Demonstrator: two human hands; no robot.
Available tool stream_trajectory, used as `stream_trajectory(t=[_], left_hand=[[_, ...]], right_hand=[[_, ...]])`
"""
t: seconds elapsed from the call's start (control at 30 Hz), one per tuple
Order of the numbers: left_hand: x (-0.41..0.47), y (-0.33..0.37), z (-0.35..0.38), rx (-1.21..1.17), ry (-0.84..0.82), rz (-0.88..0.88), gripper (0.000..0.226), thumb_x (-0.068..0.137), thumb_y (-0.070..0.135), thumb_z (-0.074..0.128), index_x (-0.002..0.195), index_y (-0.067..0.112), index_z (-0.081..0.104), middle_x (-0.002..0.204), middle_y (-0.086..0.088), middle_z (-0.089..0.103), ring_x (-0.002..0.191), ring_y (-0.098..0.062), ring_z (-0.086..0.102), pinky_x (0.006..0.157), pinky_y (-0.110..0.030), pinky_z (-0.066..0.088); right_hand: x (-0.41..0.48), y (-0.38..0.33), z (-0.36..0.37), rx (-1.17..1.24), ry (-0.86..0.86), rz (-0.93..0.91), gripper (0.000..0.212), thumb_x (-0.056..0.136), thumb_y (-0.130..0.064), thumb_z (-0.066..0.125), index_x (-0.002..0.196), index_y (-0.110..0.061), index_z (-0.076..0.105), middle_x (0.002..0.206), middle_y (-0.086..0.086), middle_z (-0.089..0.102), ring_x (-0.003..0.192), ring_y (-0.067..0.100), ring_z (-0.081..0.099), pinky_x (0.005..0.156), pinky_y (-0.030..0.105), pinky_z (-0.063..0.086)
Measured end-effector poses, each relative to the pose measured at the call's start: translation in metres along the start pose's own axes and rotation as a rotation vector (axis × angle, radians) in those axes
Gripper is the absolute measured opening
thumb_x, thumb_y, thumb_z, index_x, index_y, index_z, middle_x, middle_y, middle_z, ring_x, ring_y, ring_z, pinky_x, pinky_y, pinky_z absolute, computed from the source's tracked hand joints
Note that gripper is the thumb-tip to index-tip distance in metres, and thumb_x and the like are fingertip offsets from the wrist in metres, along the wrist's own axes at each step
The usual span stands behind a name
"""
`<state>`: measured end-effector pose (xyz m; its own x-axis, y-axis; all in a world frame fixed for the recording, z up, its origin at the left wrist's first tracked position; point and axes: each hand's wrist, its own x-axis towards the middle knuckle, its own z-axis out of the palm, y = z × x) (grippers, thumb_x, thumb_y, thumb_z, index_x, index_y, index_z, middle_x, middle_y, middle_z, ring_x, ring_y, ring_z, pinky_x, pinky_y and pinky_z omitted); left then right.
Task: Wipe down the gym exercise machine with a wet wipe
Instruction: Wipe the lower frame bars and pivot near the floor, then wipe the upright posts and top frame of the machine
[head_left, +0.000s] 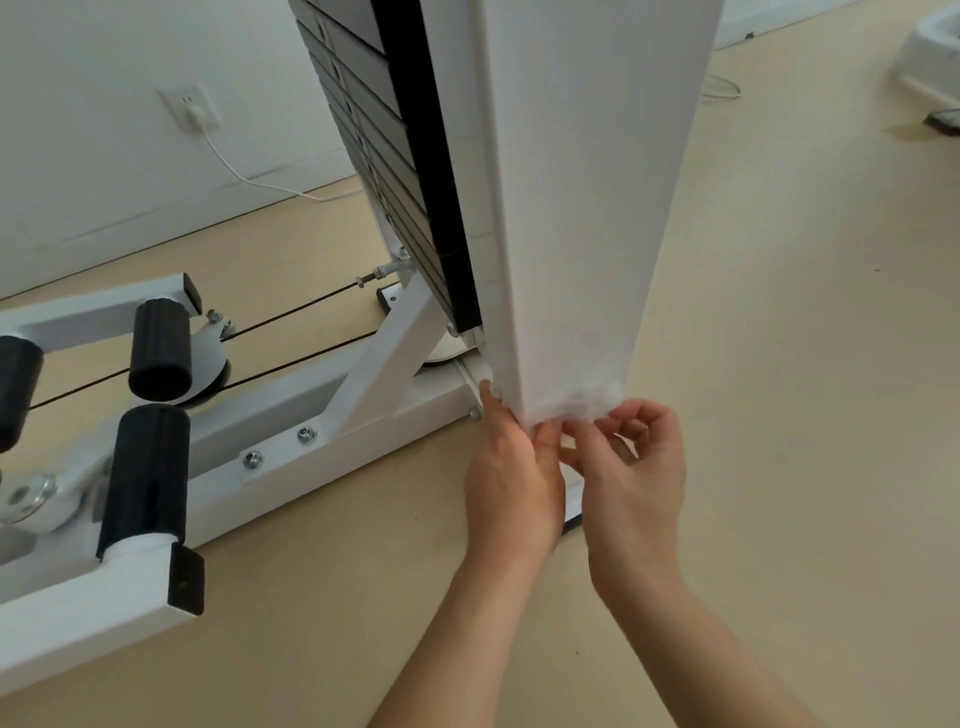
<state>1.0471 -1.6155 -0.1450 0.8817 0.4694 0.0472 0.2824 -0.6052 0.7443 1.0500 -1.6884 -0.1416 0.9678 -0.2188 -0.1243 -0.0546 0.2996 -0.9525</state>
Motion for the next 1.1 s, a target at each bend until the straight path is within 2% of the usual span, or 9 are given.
stream_trajectory(t=[0.13, 0.2, 0.4, 0.53, 0.63, 0.77, 0.9, 1.03, 1.1], left_hand=[[0.006, -0.005, -0.005, -0.283, -0.248, -0.148, 0.046, 0.099, 0.033, 0.05, 0.137, 0.01, 0.038, 0.115, -0.002, 0.067, 0.103, -0.017, 0.065, 0.079, -0.027, 0.05], [0.012, -0.003, -0.018, -0.488, -0.387, -0.219, 0.037, 0.099, 0.026, 0.052, 0.132, 0.01, 0.047, 0.117, 0.001, 0.068, 0.103, -0.006, 0.064, 0.08, -0.014, 0.049], [0.014, 0.004, -0.066, -0.722, -0.546, -0.329, 0.017, 0.094, 0.026, 0.047, 0.095, 0.012, 0.057, 0.087, -0.011, 0.056, 0.078, -0.025, 0.05, 0.068, -0.028, 0.042], [0.01, 0.011, -0.092, -0.737, -0.597, -0.333, 0.032, 0.101, 0.022, 0.038, 0.113, 0.011, 0.066, 0.111, -0.004, 0.072, 0.107, -0.018, 0.066, 0.094, -0.038, 0.048], [0.01, 0.016, -0.098, -0.497, -0.476, -0.248, 0.027, 0.101, 0.015, 0.042, 0.104, 0.02, 0.068, 0.1, 0.007, 0.074, 0.1, -0.009, 0.067, 0.089, -0.031, 0.052], [0.01, 0.01, -0.115, -0.178, -0.522, -0.074, 0.035, 0.097, 0.001, 0.044, 0.109, 0.03, 0.061, 0.12, 0.011, 0.062, 0.111, -0.002, 0.059, 0.087, -0.018, 0.052], [0.015, 0.018, -0.141, -0.051, -0.49, 0.101, 0.035, 0.086, 0.021, 0.049, 0.1, 0.049, 0.065, 0.104, 0.014, 0.071, 0.1, -0.007, 0.064, 0.094, -0.045, 0.051], [0.024, 0.031, -0.159, -0.073, -0.427, 0.256, 0.034, 0.076, 0.038, 0.047, 0.104, 0.052, 0.061, 0.1, 0.019, 0.071, 0.097, -0.014, 0.067, 0.089, -0.048, 0.054], [0.026, 0.036, -0.16, -0.102, -0.377, 0.318, 0.026, 0.086, 0.032, 0.05, 0.1, 0.052, 0.06, 0.096, 0.02, 0.07, 0.089, -0.011, 0.067, 0.084, -0.046, 0.054]], right_hand=[[-0.019, 0.023, 0.003, -0.273, -0.076, -0.222, 0.027, 0.095, -0.023, 0.049, 0.122, -0.024, 0.052, 0.129, -0.004, 0.049, 0.124, 0.007, 0.047, 0.103, 0.022, 0.041], [-0.019, 0.033, 0.007, -0.363, -0.107, -0.307, 0.055, 0.095, -0.042, 0.038, 0.143, -0.015, 0.039, 0.15, 0.001, 0.03, 0.141, 0.008, 0.028, 0.115, 0.024, 0.026], [-0.007, 0.023, 0.033, -0.473, -0.134, -0.458, 0.092, 0.094, -0.064, 0.03, 0.153, -0.005, -0.008, 0.16, 0.011, -0.02, 0.148, 0.009, -0.018, 0.116, 0.014, -0.007], [0.018, 0.031, 0.032, -0.562, -0.08, -0.567, 0.092, 0.096, -0.065, 0.027, 0.151, -0.004, -0.015, 0.161, 0.012, -0.018, 0.15, 0.02, -0.016, 0.122, 0.035, -0.003], [0.021, 0.051, 0.033, -0.567, -0.048, -0.559, 0.094, 0.094, -0.069, 0.023, 0.151, -0.006, -0.016, 0.162, 0.01, -0.018, 0.15, 0.021, -0.013, 0.123, 0.043, 0.001], [0.01, 0.061, 0.033, -0.504, -0.051, -0.527, 0.095, 0.092, -0.074, 0.02, 0.149, -0.011, -0.022, 0.158, -0.001, -0.03, 0.148, 0.018, -0.021, 0.121, 0.053, 0.001], [0.012, -0.007, 0.076, -0.641, 0.029, -0.924, 0.092, 0.095, -0.066, 0.024, 0.152, -0.001, -0.008, 0.16, 0.012, -0.01, 0.148, 0.022, -0.02, 0.121, 0.043, -0.008], [0.024, -0.045, 0.087, -0.821, 0.073, -1.253, 0.086, 0.097, -0.061, 0.023, 0.151, -0.01, -0.021, 0.162, 0.008, -0.011, 0.148, 0.023, -0.016, 0.121, 0.046, -0.002], [0.035, -0.067, 0.086, -0.906, 0.041, -1.483, 0.083, 0.098, -0.058, 0.026, 0.154, -0.008, -0.01, 0.163, 0.007, -0.009, 0.149, 0.024, -0.014, 0.121, 0.047, 0.0]])
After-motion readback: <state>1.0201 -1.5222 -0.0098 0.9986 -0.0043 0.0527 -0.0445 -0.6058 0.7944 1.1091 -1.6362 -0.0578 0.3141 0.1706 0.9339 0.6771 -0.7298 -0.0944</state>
